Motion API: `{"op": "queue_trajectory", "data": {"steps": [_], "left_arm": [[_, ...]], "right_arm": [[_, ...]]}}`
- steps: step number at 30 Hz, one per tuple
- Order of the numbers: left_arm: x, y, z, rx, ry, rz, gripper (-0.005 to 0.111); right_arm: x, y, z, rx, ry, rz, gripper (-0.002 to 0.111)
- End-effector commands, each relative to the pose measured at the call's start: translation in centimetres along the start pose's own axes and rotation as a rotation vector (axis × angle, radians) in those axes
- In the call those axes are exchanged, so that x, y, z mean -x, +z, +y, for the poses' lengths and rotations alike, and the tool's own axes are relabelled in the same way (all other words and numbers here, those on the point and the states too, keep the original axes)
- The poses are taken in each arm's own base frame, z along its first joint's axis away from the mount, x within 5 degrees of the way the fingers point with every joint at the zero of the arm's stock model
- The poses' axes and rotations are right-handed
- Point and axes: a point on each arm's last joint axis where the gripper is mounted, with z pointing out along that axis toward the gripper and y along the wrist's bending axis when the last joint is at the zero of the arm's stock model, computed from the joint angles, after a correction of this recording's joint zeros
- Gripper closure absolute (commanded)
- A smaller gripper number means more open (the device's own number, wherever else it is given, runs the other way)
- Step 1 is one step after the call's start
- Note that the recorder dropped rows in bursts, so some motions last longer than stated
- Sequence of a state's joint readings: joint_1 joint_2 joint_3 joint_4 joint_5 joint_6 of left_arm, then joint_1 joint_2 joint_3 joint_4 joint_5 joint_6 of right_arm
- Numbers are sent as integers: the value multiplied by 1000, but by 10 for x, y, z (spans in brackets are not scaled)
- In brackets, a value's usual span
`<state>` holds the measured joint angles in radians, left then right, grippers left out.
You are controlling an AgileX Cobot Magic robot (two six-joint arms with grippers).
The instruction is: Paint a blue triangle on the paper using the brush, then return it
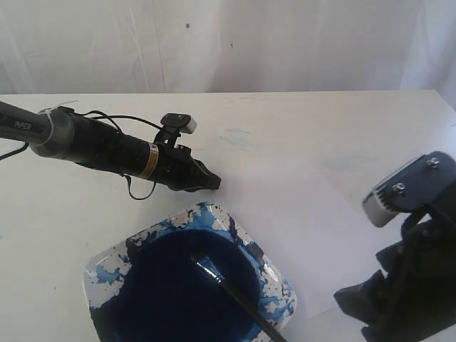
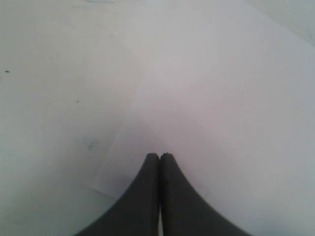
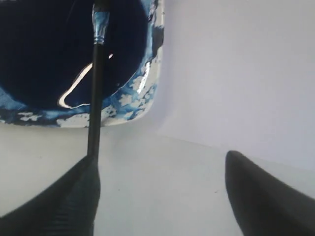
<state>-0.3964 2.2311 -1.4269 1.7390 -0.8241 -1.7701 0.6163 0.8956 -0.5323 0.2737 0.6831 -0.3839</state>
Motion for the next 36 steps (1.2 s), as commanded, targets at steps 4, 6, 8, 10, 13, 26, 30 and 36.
{"op": "queue_trajectory", "data": {"steps": [4,6,8,10,13,26,30,36], "left_arm": [[3,0,-3,4,11,-3,107],[3,0,-3,4,11,-3,107],[3,0,-3,4,11,-3,107],[3,0,-3,4,11,-3,107],[3,0,-3,4,11,-3,107],[3,0,-3,4,11,-3,107],[3,0,-3,4,11,-3,107],[3,0,-3,4,11,-3,107]], "right_arm": [[-4,31,8,176,7,174,45],[-6,36,10,212,25,213,45],[-7,38,12,243,31,246,45],[-10,39,15,278,39,284,45],[-14,36,20,335,14,326,45],[-25,40,22,361,22,358,45],[-29,45,20,332,32,344,45],[-31,55,18,320,56,360,45]]}}
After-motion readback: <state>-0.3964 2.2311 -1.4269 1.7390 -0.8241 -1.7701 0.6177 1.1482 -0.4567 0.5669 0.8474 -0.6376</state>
